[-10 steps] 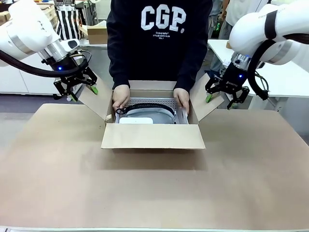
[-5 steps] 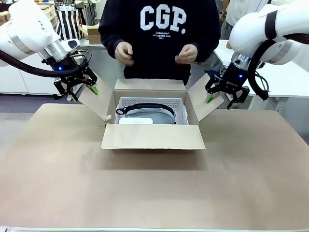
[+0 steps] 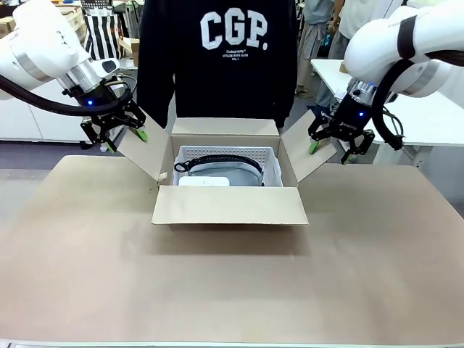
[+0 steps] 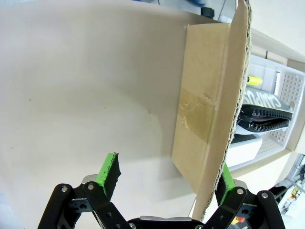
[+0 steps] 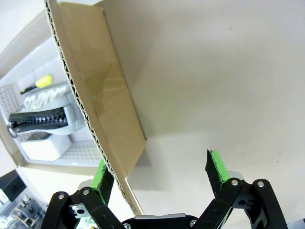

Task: Pack the gift set into the box.
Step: Lift both hands away from the flaps of the Package Box.

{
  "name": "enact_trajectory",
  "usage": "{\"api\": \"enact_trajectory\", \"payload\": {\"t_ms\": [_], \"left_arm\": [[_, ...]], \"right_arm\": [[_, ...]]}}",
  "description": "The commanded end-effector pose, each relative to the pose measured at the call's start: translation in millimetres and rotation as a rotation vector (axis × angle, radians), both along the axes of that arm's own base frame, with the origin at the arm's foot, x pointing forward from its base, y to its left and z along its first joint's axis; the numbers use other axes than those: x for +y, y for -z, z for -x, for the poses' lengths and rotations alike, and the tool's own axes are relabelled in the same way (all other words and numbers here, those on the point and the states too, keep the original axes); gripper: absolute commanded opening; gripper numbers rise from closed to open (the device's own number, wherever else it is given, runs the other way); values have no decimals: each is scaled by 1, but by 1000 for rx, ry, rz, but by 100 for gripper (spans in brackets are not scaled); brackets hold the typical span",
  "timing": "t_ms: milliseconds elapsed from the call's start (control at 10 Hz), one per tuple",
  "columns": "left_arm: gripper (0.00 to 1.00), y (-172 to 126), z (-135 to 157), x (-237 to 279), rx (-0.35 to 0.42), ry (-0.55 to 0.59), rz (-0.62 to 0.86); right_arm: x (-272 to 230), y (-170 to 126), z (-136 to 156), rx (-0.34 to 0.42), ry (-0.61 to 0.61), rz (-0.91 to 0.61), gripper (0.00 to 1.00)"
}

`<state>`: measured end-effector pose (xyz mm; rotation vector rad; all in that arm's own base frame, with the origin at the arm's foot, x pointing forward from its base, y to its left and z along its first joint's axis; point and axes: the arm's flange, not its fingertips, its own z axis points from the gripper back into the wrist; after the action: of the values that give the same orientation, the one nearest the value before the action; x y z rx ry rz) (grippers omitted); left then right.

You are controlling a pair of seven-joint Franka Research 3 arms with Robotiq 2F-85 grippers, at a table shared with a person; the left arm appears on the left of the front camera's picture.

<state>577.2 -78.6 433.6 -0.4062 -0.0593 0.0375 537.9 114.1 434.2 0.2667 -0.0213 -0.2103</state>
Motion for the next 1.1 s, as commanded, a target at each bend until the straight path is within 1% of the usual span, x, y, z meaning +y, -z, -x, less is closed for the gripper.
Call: {"api": "enact_trajectory", "payload": {"t_ms": [0, 1000], "left_arm": [[100, -2, 2, 2, -4, 2, -15], [100, -2, 2, 2, -4, 2, -15]], "right_arm": [[3, -3, -4, 7, 13, 14, 100], [3, -3, -4, 7, 13, 14, 100]]}}
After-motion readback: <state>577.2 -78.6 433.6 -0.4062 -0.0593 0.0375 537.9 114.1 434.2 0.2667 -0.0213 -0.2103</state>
